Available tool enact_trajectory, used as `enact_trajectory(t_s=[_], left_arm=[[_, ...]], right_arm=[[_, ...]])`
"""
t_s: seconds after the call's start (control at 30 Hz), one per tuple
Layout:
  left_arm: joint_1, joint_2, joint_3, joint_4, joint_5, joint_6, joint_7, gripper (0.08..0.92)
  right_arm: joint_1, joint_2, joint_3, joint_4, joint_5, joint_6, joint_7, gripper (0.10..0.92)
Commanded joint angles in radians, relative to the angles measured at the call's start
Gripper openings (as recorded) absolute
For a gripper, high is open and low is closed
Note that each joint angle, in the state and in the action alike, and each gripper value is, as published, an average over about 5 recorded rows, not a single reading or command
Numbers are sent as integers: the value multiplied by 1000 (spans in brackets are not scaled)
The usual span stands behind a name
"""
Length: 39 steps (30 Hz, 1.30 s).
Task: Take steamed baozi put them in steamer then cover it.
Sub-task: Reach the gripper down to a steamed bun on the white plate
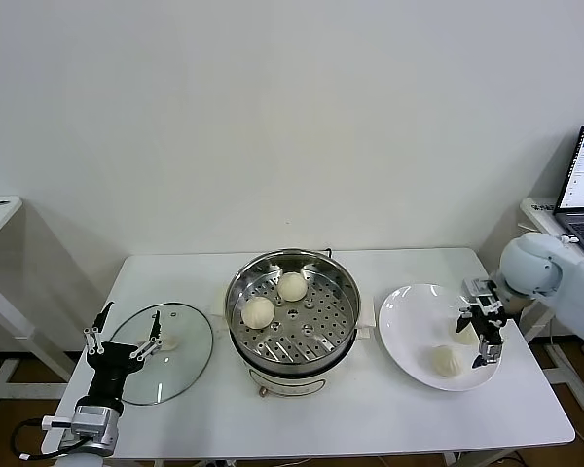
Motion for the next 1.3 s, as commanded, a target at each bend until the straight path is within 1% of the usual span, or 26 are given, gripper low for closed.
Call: enact_trajectory(t_s=[0.03, 0.37, 0.97, 1.07, 1.17, 1.3], left_arm=[[-2, 0, 1, 6, 2, 1, 0, 823], [-5, -1, 0, 13, 3, -2, 2, 823], [-6, -1, -6, 14, 4, -2, 1, 823], [-7, -1, -7, 17, 5, -6, 1, 823], [-9, 0, -9, 17, 6, -6, 0, 823], [-9, -1, -8, 14, 5, -5, 0, 823]], right_arm=[[-139, 62, 111, -70, -74, 29, 43, 823], [-187, 104, 156, -94, -88, 25, 62, 823], [-209, 113, 174, -99, -111, 25, 39, 822], [-211, 112, 176, -98, -115, 26, 39, 782], [-211, 113, 176, -96, -116, 26, 39, 712], [-212, 115, 178, -94, -116, 26, 40, 678]])
